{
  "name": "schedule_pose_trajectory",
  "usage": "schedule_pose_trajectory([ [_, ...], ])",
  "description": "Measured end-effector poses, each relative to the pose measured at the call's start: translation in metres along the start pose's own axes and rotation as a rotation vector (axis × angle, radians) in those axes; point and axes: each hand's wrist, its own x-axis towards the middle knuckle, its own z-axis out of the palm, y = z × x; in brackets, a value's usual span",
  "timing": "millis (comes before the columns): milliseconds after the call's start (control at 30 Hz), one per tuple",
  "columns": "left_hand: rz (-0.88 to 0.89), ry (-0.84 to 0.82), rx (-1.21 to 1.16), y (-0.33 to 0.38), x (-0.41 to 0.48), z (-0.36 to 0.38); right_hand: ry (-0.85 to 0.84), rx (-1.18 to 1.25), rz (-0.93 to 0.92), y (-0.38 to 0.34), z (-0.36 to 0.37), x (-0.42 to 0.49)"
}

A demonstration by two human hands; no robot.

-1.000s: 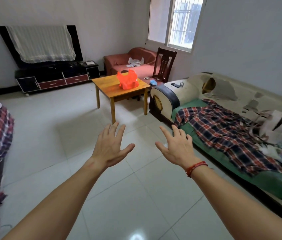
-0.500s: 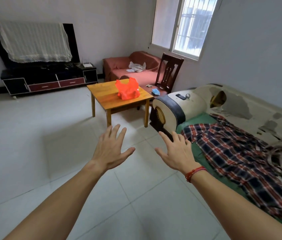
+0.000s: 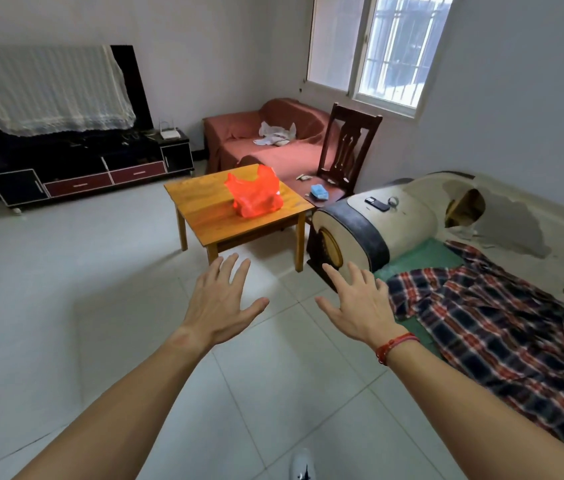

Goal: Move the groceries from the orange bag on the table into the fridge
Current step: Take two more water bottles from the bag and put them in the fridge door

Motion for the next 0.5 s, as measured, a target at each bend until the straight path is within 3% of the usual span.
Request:
schedule_pose_trajectory([
  [233, -0.042, 0.019, -0.002, -0.003, 0.128, 0.023, 0.017, 0.003, -0.054, 0.042, 0.009, 0.138],
  [500, -0.098, -0.022, 0.01, -0.005, 0.258, 0.045, -0.073, 0.01, -0.088, 0.074, 0.015, 0.271],
])
